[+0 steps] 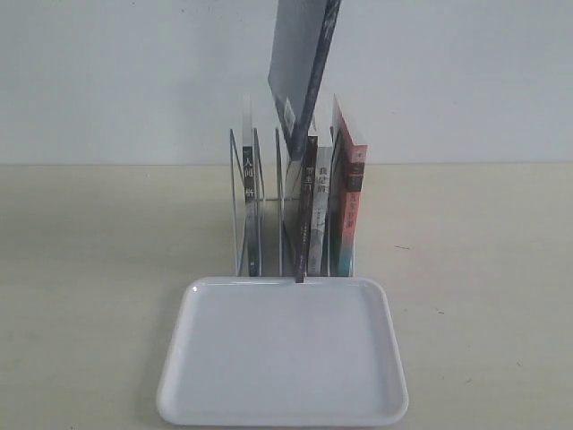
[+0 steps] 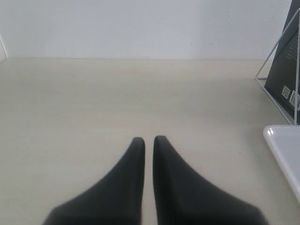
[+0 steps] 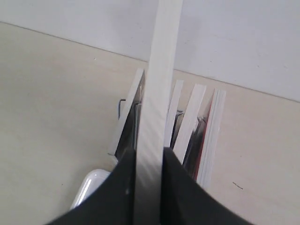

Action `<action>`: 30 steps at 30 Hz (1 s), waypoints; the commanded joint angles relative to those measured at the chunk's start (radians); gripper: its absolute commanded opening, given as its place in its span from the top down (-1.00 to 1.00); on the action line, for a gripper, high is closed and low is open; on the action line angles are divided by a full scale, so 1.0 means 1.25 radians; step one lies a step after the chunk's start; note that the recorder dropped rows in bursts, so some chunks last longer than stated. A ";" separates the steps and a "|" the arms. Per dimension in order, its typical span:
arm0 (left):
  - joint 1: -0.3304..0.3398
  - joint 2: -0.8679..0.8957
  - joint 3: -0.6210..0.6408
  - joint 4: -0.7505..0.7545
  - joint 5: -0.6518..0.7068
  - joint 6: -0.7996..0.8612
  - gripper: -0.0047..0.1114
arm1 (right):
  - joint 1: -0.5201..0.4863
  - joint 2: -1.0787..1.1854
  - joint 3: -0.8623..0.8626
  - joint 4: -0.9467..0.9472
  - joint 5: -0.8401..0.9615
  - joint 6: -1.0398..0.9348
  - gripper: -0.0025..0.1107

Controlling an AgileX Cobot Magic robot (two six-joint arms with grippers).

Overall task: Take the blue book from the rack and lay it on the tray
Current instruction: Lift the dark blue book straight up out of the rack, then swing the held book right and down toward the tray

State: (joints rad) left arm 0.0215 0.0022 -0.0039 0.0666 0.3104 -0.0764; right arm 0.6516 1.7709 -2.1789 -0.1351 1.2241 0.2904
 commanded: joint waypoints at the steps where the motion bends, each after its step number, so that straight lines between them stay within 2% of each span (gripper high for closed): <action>1: -0.006 -0.002 0.003 0.002 -0.003 0.002 0.81 | -0.003 -0.063 -0.005 0.046 -0.002 -0.058 0.96; 8: -0.006 -0.002 0.003 0.002 -0.003 0.002 0.81 | -0.003 -0.143 -0.002 0.230 -0.002 -0.157 0.96; 11: -0.006 -0.002 0.003 0.002 -0.003 0.002 0.81 | -0.003 -0.194 0.050 0.291 -0.002 -0.189 0.96; 16: -0.006 -0.002 0.003 0.002 -0.003 0.002 0.81 | -0.003 -0.322 0.309 0.329 -0.002 -0.253 0.96; 20: -0.006 -0.002 0.003 0.002 -0.003 0.002 0.81 | -0.003 -0.398 0.573 0.337 -0.002 -0.260 0.96; 23: -0.006 -0.002 0.003 0.002 -0.003 0.002 0.81 | -0.003 -0.447 0.737 0.343 -0.096 -0.260 0.96; 27: -0.006 -0.002 0.003 0.002 -0.003 0.002 0.81 | -0.003 -0.488 0.865 0.319 -0.270 -0.223 0.96; 30: -0.006 -0.002 0.003 0.002 -0.003 0.002 0.81 | -0.003 -0.488 0.867 0.252 -0.280 -0.181 0.96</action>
State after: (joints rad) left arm 0.0215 0.0022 -0.0039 0.0666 0.3104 -0.0764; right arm 0.6509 1.1818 -1.0982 0.2361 0.9583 0.0249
